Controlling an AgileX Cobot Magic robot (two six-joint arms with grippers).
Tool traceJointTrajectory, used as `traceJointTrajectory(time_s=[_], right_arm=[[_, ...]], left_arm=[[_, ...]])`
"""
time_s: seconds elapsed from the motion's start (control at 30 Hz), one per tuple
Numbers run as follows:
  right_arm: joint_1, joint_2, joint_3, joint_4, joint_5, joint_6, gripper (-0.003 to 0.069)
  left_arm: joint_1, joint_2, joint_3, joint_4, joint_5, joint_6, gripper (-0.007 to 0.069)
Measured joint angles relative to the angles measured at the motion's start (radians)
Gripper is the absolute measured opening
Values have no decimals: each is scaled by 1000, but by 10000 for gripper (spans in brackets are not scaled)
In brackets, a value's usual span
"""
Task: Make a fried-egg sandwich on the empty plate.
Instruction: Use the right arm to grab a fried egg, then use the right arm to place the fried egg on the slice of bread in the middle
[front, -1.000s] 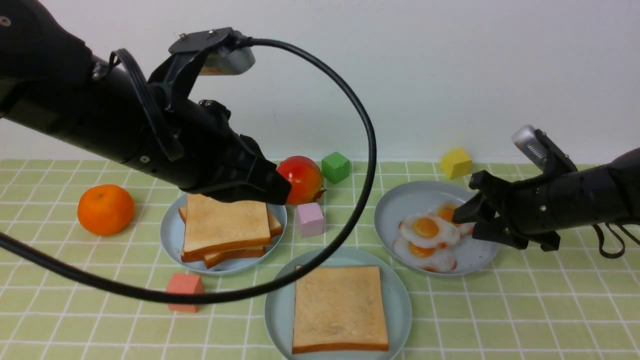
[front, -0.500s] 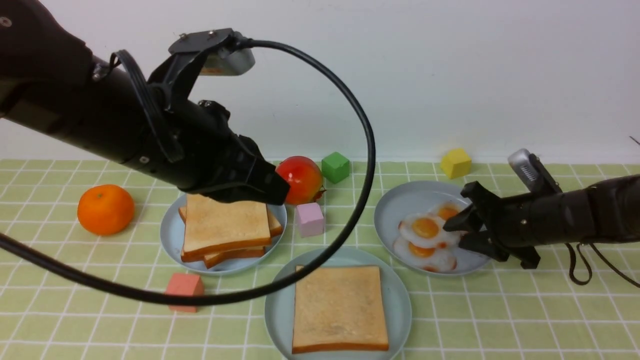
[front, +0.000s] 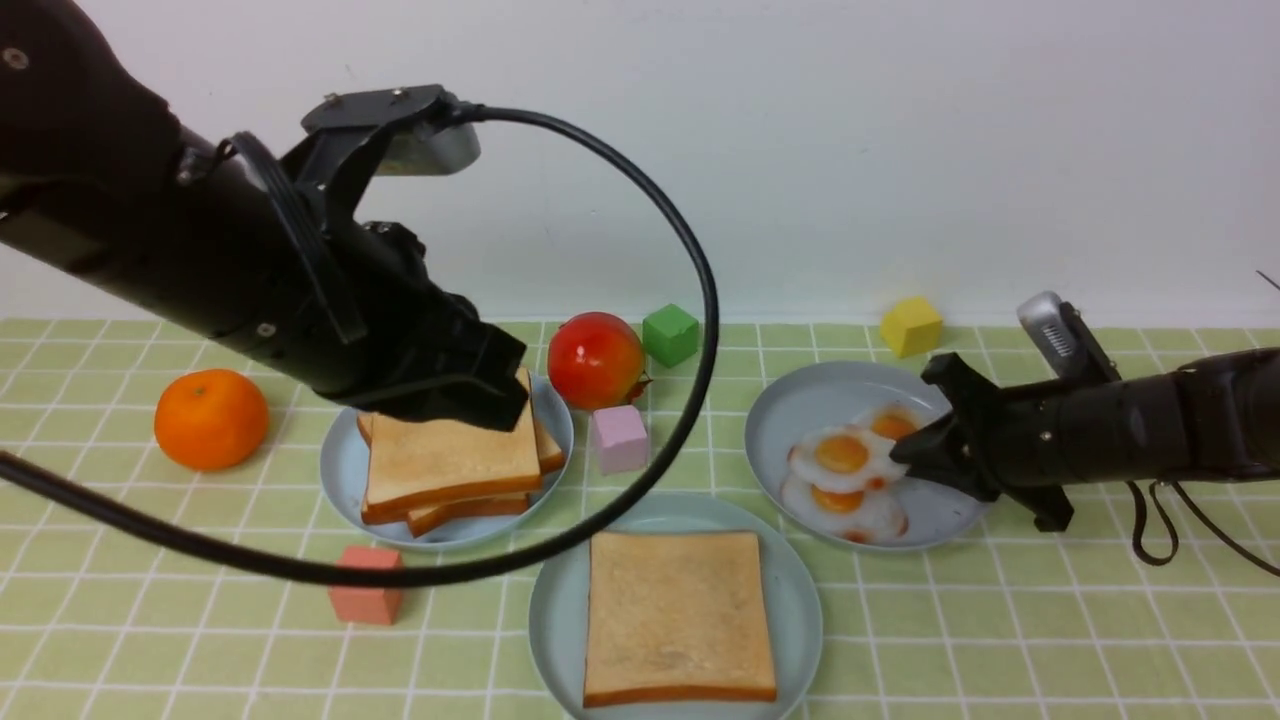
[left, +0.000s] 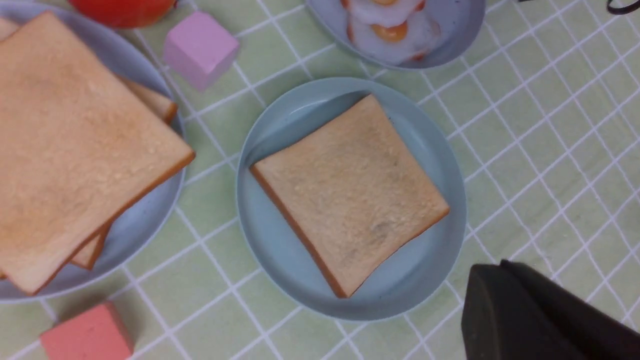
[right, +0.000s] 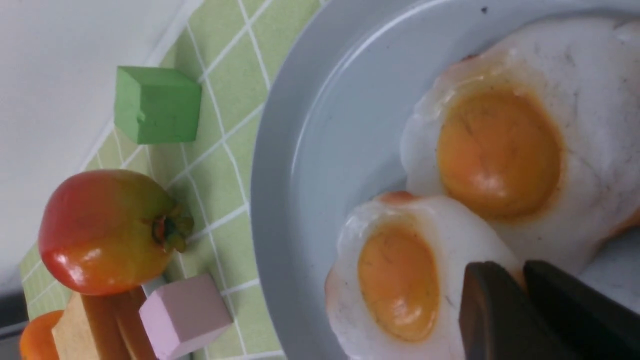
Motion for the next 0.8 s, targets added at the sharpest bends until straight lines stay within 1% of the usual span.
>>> traceJointTrajectory(time_s=[0.07, 0.1, 0.17, 0.2, 0.27, 0.4, 0.47, 0.6, 0.73, 0.77, 0.8], right_arm=[[0, -25, 1, -22, 11, 0, 73], [0, -28, 1, -22, 11, 0, 73], [0, -80, 6, -38, 28, 0, 73], [0, -85, 7, -39, 28, 0, 73], [0, -148, 8, -47, 52, 0, 73], [7, -246, 10, -62, 126, -3, 73], [32, -288, 14, -72, 163, -3, 73], [165, -308, 21, -91, 232, -6, 73], [281, -288, 22, -99, 220, -12, 73], [281, -288, 22, -99, 217, -12, 73], [310, -274, 22, -99, 198, -27, 73]], left_arm=[[0, -36, 0, 52, 13, -71, -13], [0, -40, 0, 64, 16, -78, -13], [0, -100, 0, 136, 44, -179, -13], [0, -100, 0, 141, 47, -179, -13], [0, -155, 0, 187, 91, -246, -13], [0, -240, 30, 203, 144, -280, -13], [0, -296, 71, 203, 148, -288, -13], [0, -404, 200, 203, 113, -331, -13], [0, -428, 282, 203, 86, -337, -13], [0, -428, 285, 203, 86, -338, -13], [0, -428, 301, 203, 86, -338, -13]])
